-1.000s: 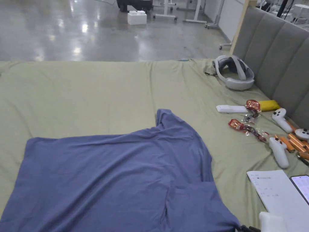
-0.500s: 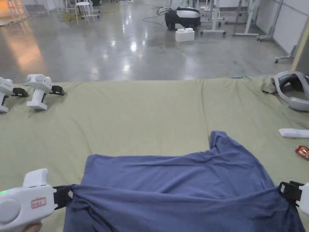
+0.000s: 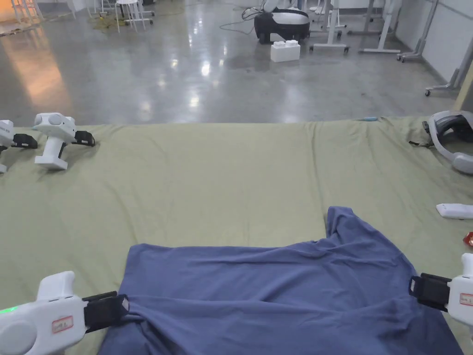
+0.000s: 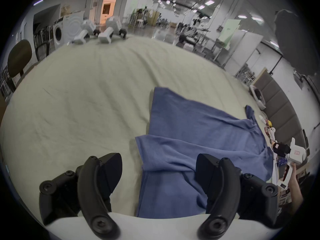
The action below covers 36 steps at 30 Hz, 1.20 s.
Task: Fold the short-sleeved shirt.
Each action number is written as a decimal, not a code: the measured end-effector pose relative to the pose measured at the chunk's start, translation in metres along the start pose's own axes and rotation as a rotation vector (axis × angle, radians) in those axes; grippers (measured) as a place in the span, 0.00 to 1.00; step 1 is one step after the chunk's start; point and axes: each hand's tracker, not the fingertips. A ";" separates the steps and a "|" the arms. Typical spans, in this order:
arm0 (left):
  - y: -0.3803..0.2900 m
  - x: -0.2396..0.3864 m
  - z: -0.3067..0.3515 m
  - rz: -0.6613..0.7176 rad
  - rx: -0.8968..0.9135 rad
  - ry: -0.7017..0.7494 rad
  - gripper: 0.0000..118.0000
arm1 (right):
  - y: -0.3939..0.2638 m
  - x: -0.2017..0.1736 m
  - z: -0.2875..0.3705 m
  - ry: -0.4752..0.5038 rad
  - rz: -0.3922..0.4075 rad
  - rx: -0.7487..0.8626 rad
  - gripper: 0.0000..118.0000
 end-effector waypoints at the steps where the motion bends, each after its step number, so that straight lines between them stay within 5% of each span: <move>1: -0.001 0.001 0.017 -0.025 0.046 -0.002 0.83 | -0.002 0.003 0.013 0.011 -0.008 0.026 0.65; 5: -0.010 0.024 0.118 -0.191 0.293 -0.005 0.83 | -0.013 0.002 0.090 0.068 0.027 0.197 0.65; 10: -0.046 0.059 0.238 -0.337 0.562 0.010 0.83 | -0.058 -0.014 0.188 0.163 0.183 0.443 0.65; 12: -0.065 0.071 0.271 -0.367 0.593 0.058 0.83 | -0.084 -0.026 0.217 0.117 0.272 0.528 0.65; 15: -0.092 0.094 0.307 -0.342 0.677 0.110 0.81 | -0.114 -0.056 0.254 0.085 0.267 0.546 0.62; 18: -0.117 0.101 0.324 -0.348 0.733 0.214 0.62 | -0.130 -0.064 0.272 0.114 0.230 0.489 0.11; 19: -0.121 0.102 0.326 -0.369 0.720 0.226 0.35 | -0.132 -0.062 0.269 0.123 0.249 0.484 0.08; 23: -0.132 0.116 0.329 -0.329 0.724 0.139 0.01 | -0.141 -0.072 0.278 0.061 0.341 0.491 0.05; 29: -0.128 0.129 0.330 -0.359 0.707 0.069 0.01 | -0.139 -0.077 0.286 0.030 0.324 0.570 0.02; 33: -0.125 0.132 0.325 -0.324 0.674 0.020 0.01 | -0.146 -0.093 0.293 0.030 0.385 0.628 0.02; 36: -0.126 0.131 0.315 -0.300 0.633 0.000 0.01 | -0.146 -0.095 0.296 0.070 0.341 0.630 0.02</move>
